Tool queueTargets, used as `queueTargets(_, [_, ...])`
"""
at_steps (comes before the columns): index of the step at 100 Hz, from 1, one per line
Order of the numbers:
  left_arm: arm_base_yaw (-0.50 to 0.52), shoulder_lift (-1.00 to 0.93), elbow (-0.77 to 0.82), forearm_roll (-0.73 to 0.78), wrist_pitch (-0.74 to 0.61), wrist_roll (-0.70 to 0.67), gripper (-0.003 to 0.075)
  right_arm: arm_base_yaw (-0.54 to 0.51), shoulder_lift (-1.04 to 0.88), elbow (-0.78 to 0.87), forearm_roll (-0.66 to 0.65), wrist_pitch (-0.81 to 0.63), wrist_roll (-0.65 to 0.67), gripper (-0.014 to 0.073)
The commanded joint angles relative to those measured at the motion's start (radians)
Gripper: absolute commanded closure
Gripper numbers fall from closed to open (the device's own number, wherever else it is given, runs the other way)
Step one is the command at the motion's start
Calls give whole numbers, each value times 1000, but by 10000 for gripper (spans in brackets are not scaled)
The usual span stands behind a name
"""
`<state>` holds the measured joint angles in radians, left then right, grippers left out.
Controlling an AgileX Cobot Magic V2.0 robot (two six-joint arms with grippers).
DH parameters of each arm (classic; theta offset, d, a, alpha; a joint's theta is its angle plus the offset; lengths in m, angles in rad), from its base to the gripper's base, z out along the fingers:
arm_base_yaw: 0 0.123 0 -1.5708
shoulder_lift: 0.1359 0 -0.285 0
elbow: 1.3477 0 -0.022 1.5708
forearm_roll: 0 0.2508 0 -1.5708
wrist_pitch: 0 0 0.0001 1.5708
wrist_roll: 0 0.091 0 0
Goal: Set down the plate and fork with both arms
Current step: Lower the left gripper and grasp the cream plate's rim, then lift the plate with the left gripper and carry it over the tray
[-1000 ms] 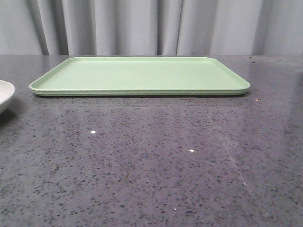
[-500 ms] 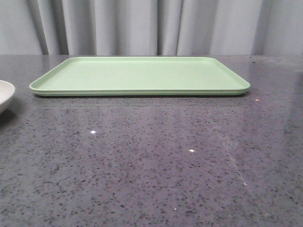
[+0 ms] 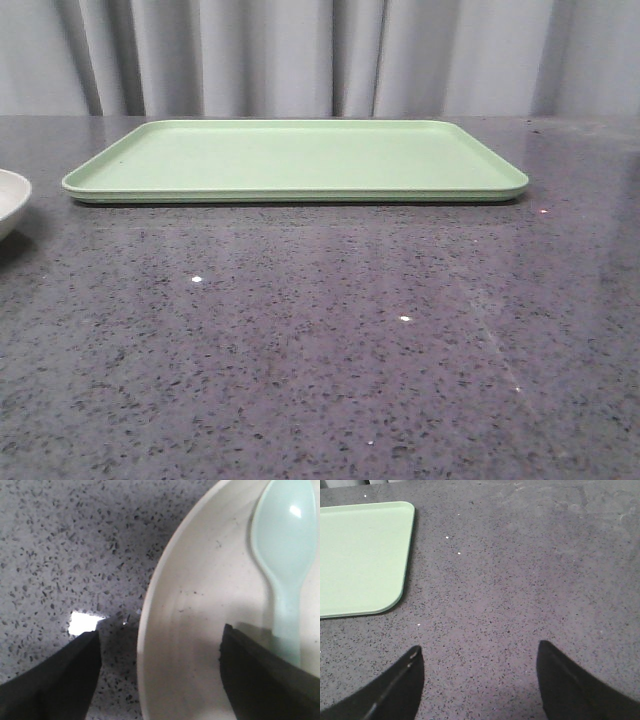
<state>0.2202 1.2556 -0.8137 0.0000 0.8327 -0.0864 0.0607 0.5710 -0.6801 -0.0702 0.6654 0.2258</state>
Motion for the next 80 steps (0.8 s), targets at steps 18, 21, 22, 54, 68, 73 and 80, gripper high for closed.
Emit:
queueTargets(18, [0, -9, -34, 0, -54, 4, 426, -8, 13, -34, -8, -68, -8, 104])
queueTargets(21, [0, -9, -34, 0, -54, 4, 468, -8, 13, -34, -8, -68, -8, 104])
queueTargets(22, [0, -9, -34, 0, -54, 4, 487, -8, 13, -34, -8, -68, -8, 104])
queueTargets(54, [0, -9, -34, 0, -54, 4, 741, -8, 13, -34, -8, -68, -8, 104])
queueTargets(68, [0, -9, -40, 0, -44, 4, 741, -8, 13, -34, -8, -68, -8, 104])
queueTargets(73, [0, -11, -45, 0, -42, 4, 741, -8, 13, -34, -8, -68, -8, 104])
queueTargets(80, [0, -13, -57, 0, -19, 4, 741, -8, 13, -34, -8, -68, -8, 104])
